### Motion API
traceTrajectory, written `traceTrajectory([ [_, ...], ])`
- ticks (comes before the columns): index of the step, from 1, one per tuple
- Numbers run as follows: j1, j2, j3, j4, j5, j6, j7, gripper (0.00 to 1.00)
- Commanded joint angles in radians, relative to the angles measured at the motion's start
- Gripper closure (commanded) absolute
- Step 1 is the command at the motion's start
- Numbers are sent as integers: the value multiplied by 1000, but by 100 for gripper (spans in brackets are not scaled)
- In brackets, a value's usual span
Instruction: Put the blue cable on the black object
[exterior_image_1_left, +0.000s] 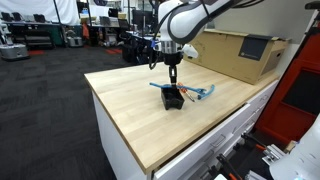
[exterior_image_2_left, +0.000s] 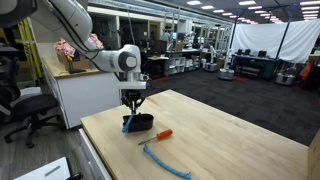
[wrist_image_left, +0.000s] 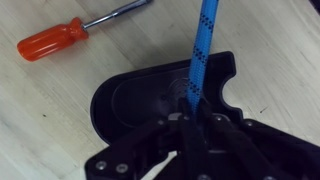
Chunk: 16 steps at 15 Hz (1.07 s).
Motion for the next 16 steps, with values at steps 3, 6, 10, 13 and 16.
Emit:
traceTrajectory([
  [3, 2, 147, 11, 141, -66, -8, -25, 97],
  [6, -6, 192, 10, 185, -68, -23, -38, 63],
  [10, -26, 147, -4, 155, -73, -8, -31, 35],
  [13, -41, 90, -21, 127, -88, -13, -16, 16],
  [16, -55, 35, -33, 114, -102, -48, -37, 0],
])
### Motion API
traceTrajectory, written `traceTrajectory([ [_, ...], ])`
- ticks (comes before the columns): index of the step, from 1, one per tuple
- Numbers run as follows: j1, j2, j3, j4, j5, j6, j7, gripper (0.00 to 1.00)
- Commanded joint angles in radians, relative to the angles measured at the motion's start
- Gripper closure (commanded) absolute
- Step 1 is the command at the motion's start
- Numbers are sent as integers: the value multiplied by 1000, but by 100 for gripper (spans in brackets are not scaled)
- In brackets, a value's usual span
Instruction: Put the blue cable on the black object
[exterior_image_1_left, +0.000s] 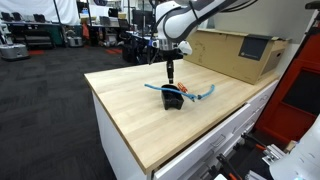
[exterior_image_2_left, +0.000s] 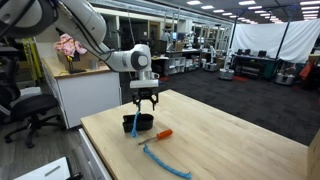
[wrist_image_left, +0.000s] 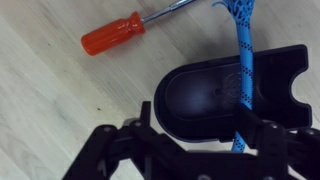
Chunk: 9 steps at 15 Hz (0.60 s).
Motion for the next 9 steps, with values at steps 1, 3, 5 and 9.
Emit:
traceTrajectory([
  [1, -21, -88, -8, -41, -24, -44, -18, 0],
  [3, -33, -115, -15, -36, -6, -92, -10, 0],
  [5, -47, -143, -30, -30, 9, -147, -6, 0],
  [9, -90, -207, -72, -37, 44, -227, 0, 0],
])
